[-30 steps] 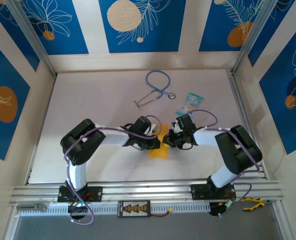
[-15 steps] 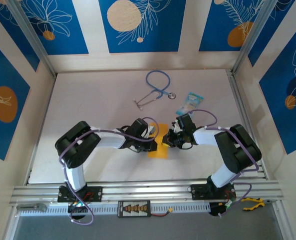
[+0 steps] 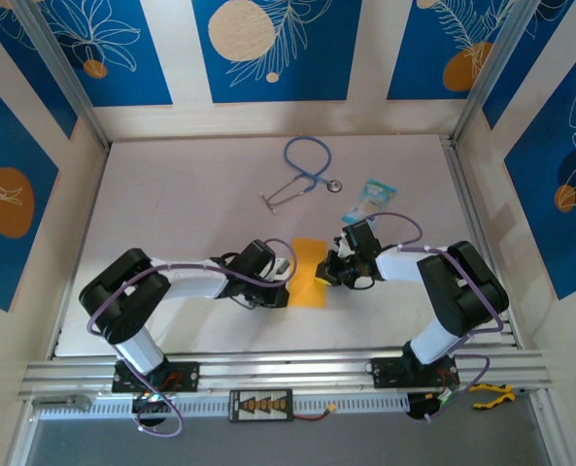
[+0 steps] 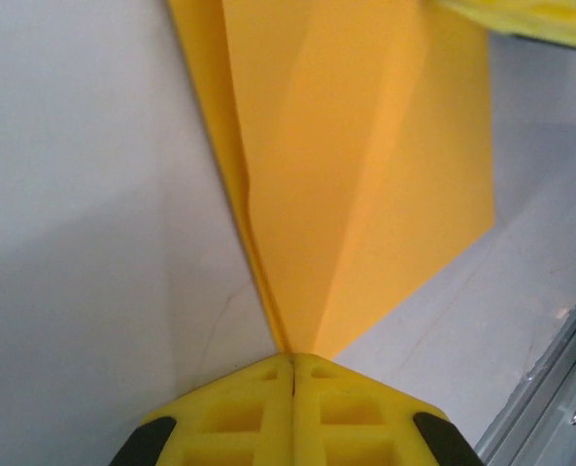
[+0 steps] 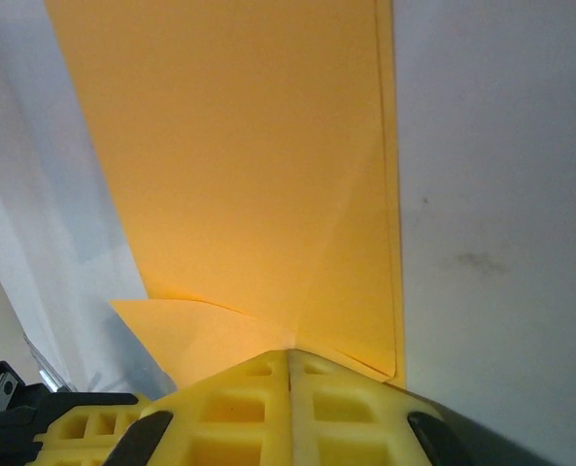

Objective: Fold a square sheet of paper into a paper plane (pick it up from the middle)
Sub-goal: Fold the triangle a second time at the center of the table.

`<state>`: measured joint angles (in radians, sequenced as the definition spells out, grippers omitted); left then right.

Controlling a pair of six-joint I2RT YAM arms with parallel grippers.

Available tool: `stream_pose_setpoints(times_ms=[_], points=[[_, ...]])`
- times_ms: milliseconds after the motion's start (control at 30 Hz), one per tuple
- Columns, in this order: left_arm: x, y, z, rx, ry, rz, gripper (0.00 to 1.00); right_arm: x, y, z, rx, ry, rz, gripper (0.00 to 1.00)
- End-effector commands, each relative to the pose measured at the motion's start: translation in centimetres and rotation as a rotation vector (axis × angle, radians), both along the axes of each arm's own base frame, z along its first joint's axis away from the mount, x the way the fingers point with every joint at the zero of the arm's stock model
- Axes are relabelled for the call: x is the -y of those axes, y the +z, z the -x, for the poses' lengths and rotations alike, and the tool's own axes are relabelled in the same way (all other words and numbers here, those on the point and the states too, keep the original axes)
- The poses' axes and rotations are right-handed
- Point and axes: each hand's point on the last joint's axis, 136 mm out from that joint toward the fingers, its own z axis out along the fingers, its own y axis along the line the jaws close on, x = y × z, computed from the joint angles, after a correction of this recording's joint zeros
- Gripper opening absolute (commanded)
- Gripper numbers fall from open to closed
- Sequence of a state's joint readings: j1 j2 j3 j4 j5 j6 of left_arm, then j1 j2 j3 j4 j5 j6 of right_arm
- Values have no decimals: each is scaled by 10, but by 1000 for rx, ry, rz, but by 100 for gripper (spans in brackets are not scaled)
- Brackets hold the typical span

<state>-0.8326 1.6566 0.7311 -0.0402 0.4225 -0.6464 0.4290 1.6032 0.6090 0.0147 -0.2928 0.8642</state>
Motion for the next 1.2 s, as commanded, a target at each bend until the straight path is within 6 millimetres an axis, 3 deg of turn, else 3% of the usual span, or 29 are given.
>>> stream_pose_setpoints(times_ms=[0, 133, 300, 500, 767, 933, 1067, 1167], points=[[-21, -5, 16, -27, -25, -83, 0, 31, -38, 25, -128, -38, 170, 0], [-3, 28, 0, 56, -20, 6, 0, 30, -36, 25, -124, -36, 163, 0], [21, 40, -19, 84, -22, 61, 0, 28, -34, 23, -119, -36, 155, 0], [32, 16, -30, 62, -26, 20, 0, 23, -29, 20, -110, -29, 129, 0], [10, -24, -13, -13, 10, -52, 0, 10, 2, 5, -27, 0, 58, 0], [0, -36, -6, -42, 48, -65, 0, -15, 28, 7, 45, 68, -30, 0], [-1, -38, -4, -51, 66, -60, 0, -34, 22, 24, 28, 131, -36, 0], [0, -38, -5, -51, 70, -57, 0, -37, 5, 35, -10, 135, -2, 0]])
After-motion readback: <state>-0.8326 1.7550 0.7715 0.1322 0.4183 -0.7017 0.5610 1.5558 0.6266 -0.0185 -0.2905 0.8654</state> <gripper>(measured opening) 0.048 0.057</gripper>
